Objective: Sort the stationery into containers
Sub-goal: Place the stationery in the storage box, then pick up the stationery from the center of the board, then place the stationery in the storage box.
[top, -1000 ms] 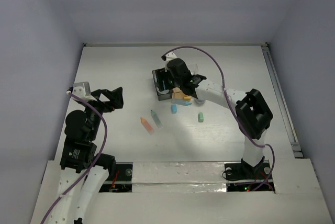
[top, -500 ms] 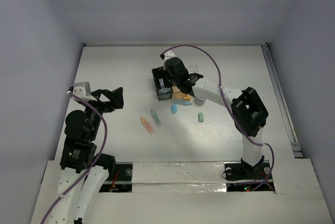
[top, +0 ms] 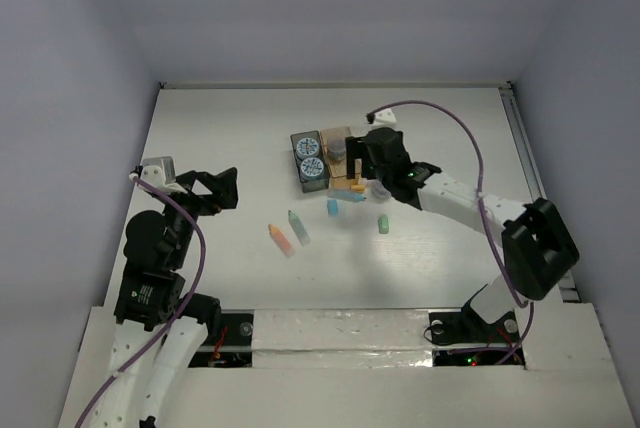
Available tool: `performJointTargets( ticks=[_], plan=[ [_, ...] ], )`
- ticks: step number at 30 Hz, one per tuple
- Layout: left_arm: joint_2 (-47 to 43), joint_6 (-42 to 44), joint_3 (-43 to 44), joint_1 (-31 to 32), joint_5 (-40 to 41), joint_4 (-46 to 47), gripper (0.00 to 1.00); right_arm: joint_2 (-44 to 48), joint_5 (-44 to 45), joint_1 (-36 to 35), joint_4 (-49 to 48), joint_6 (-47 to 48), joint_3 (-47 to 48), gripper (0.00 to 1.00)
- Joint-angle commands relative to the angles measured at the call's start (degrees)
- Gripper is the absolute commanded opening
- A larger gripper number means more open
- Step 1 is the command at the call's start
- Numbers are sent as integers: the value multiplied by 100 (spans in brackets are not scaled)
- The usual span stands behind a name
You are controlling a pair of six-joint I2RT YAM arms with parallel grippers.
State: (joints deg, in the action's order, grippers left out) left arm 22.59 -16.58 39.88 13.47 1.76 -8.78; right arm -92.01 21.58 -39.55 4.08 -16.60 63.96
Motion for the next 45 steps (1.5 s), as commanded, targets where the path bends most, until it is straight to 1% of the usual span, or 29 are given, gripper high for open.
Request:
performJointTargets(
  ticks=[1,3,4,5,8,9,11,15,21,24,25,26,30,31,33,34,37,40,42,45],
  plan=[
    [-62,58,11,50,-70,350,99,578,320,132,-5,-457,-595,93],
    [-62,58,2,102,-71,350,99,701,373,132,189,-554,-744,95],
    [-53,58,2,103,-70,342,99,702,469,132,268,-590,-876,99],
    [-62,58,2,103,-70,341,99,710,504,219,382,-668,-938,100],
    [-79,58,2,103,-79,341,99,632,286,430,384,-792,-1123,100],
    [-71,58,2,103,-88,341,99,605,198,570,305,-792,-1158,100],
    [-88,58,2,103,-79,333,99,465,-83,633,77,-688,-1176,100],
    [-88,67,2,103,-106,324,99,113,-111,703,120,-493,-869,100],
    [-106,76,11,103,-114,324,99,-335,-163,905,-12,-441,-614,96],
    [-106,85,11,103,-106,315,99,-432,-84,958,-100,-432,-604,86],
    [-106,85,3,103,-106,315,99,-406,-75,958,-117,-432,-639,78],
    [-106,85,11,103,-114,324,99,-354,-32,958,-135,-449,-674,73],
    [-88,85,11,103,-132,333,99,129,74,958,-30,-414,-894,55],
    [-88,85,11,103,-141,333,99,409,83,958,14,-405,-929,51],
    [-71,85,3,103,-141,341,99,709,-4,958,207,-397,-965,51],
    [-62,85,2,103,-141,350,99,980,-257,958,225,-344,-973,51],
    [-35,76,11,103,-150,359,99,1167,-759,897,199,-326,-807,51],
    [-35,76,3,103,-141,368,99,966,-1059,747,-20,-256,-430,51],
    [-26,76,2,103,-141,342,99,589,-1209,607,-47,-239,-10,51],
    [-18,85,11,103,-150,315,99,106,-1341,536,-197,-186,335,51]
  ],
)
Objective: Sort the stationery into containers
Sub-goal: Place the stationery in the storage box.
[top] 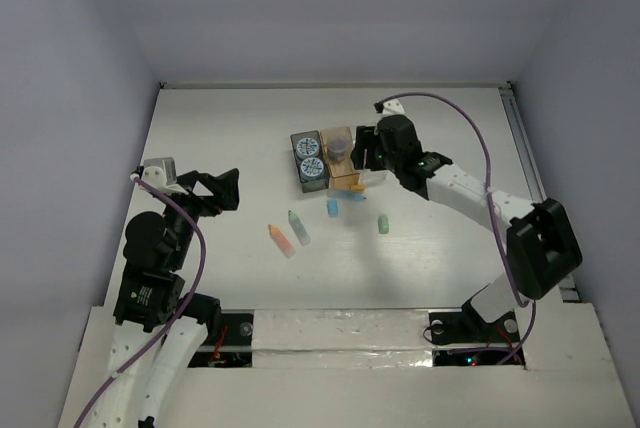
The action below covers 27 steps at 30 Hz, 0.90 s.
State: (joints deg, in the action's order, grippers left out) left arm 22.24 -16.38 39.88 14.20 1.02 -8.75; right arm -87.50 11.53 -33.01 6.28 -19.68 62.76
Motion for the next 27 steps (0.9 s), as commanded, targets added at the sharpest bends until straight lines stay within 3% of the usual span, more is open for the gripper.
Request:
performJointTargets(
  ticks=[1,18,21,22,25,27],
  plan=[
    [17,65,3,31,-75,322,99,-459,-353,-170,-400,140,709,50],
    [26,74,3,31,-75,330,99,-1928,-99,-284,-40,421,1941,51],
    [26,74,11,31,-66,339,99,-1981,-54,-337,-13,465,1977,61],
    [35,74,3,31,-75,339,99,-1998,-54,-337,30,465,2055,73],
    [70,74,11,31,-75,339,99,-1999,7,-337,180,527,2135,92],
    [70,65,11,31,-66,348,99,-1955,34,-390,180,571,2135,96]
  ],
)
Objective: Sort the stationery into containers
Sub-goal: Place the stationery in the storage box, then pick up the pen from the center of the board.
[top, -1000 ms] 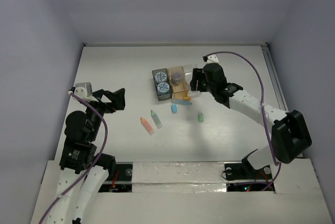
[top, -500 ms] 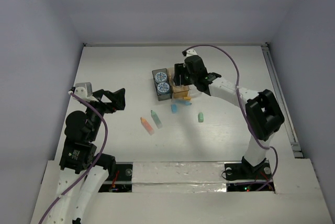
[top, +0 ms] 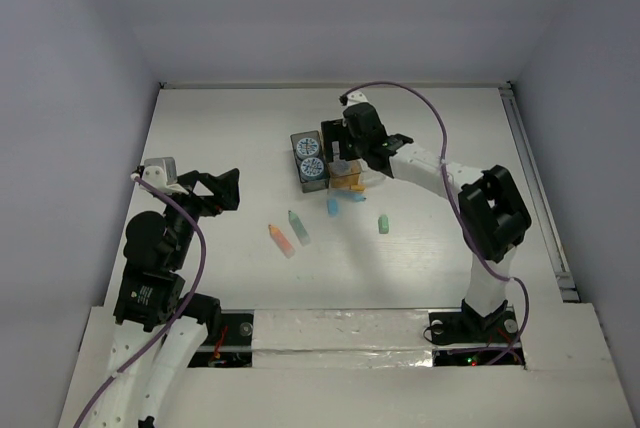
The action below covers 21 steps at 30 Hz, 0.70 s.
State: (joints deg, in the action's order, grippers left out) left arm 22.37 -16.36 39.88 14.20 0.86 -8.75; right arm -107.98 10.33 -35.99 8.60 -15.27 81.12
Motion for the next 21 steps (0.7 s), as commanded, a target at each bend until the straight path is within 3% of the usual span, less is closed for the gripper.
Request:
performJointTargets(
  ticks=[1,3,6,7,11,15,16,17,21],
  plan=[
    [48,63,11,31,-51,348,99,180,145,-93,-51,129,282,97],
    [39,63,-6,31,-51,339,99,304,197,-163,-95,129,176,97],
    [39,54,2,31,-51,339,99,576,137,-592,-262,68,-121,72],
    [48,54,2,31,-51,348,99,620,145,-742,-271,50,-184,55],
    [57,45,2,31,-51,331,99,638,75,-1611,-324,-99,-457,33],
    [39,28,-6,31,-51,313,98,271,249,-2148,-131,-82,-413,40],
    [31,19,-15,31,-51,304,97,182,303,-2201,-87,-82,-396,52],
    [39,10,-15,31,-60,304,96,86,321,-2202,9,-82,-343,56],
    [48,10,-33,31,-60,313,94,-240,338,-2255,159,-161,-229,62]
  ],
)
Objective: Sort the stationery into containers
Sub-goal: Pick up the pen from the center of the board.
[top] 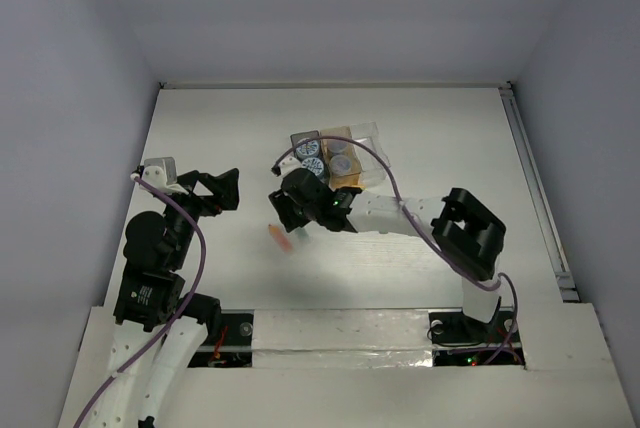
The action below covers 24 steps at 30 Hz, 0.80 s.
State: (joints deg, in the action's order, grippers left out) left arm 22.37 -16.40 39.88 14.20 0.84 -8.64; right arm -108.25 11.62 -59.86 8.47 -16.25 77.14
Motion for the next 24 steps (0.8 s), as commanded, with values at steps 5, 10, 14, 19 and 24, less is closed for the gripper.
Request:
performJointTargets(
  ticks=[5,10,14,19,24],
  plan=[
    [31,14,-24,31,-58,293,94,-609,227,132,374,-62,354,61],
    [39,6,-24,31,-225,284,94,-900,218,132,462,-62,529,57],
    [66,-12,-24,31,-251,276,94,-1023,201,132,524,-89,591,39],
    [206,-161,-59,31,-400,276,91,-848,490,132,498,-159,661,18],
    [347,-573,-208,31,-935,389,82,-207,964,185,217,-194,644,14]
  ],
)
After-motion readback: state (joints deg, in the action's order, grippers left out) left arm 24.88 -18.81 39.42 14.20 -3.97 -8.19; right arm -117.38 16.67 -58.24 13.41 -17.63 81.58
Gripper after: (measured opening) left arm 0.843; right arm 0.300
